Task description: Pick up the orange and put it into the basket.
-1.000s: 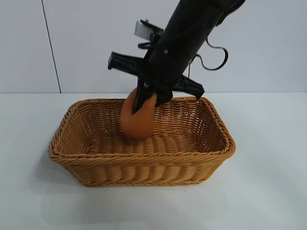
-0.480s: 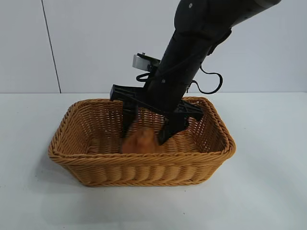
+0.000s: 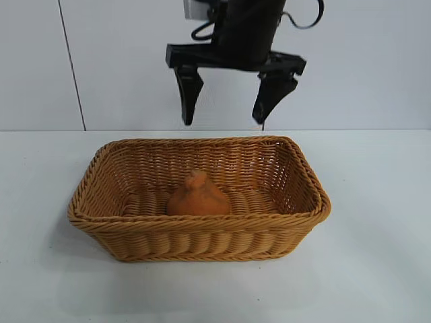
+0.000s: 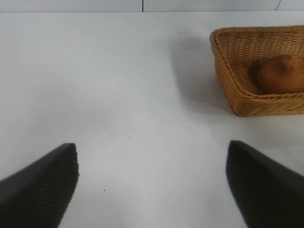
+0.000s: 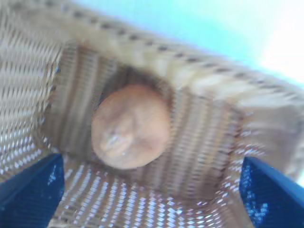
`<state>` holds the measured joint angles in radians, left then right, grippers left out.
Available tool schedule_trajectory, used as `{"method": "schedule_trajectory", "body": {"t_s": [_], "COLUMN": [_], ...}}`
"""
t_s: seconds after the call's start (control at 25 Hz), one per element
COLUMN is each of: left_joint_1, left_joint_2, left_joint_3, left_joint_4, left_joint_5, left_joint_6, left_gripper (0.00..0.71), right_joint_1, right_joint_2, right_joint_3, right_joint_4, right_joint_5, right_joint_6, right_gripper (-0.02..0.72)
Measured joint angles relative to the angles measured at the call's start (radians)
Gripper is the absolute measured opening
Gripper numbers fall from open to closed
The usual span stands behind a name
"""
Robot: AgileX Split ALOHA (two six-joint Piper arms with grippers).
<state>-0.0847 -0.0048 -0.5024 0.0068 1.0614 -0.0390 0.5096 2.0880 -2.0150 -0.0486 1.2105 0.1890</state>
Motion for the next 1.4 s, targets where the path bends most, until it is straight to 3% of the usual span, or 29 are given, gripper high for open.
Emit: {"method": "schedule_trajectory", "body": {"t_s": [0.48,0.64,0.96,1.24,1.4], "left_joint_1": [0.000,0.000,0.000,0.000,0.000], "left_joint_2": [0.000,0.000,0.000,0.000,0.000], "left_joint_3": [0.000,0.000,0.000,0.000,0.000], "left_joint_4": [0.000,0.000,0.000,0.000,0.000], "left_joint_5": [0.000,0.000,0.000,0.000,0.000], "left_joint_6": [0.000,0.000,0.000,0.000,0.000], "left_gripper": [0.603,0.603,0.603,0.603,0.603], "right_joint_1": [-0.383,-0.461,-0.476,-0.476,-0.476], "right_joint_2": [0.001,0.001,-0.070,-0.336,-0.553], "right_joint_3": [0.000,0.000,0.155,0.517,0.758], "right_joint_4": [-0.012,-0.012,0.007,-0.008,0.019], "right_joint_5": [0.002,0.007,0.008,0.008,0.009], "right_joint_6": [-0.025,-0.038,-0.082,-0.112,-0.121], "right_gripper": [0.694,0.694,0.694,0.694,0.694]}}
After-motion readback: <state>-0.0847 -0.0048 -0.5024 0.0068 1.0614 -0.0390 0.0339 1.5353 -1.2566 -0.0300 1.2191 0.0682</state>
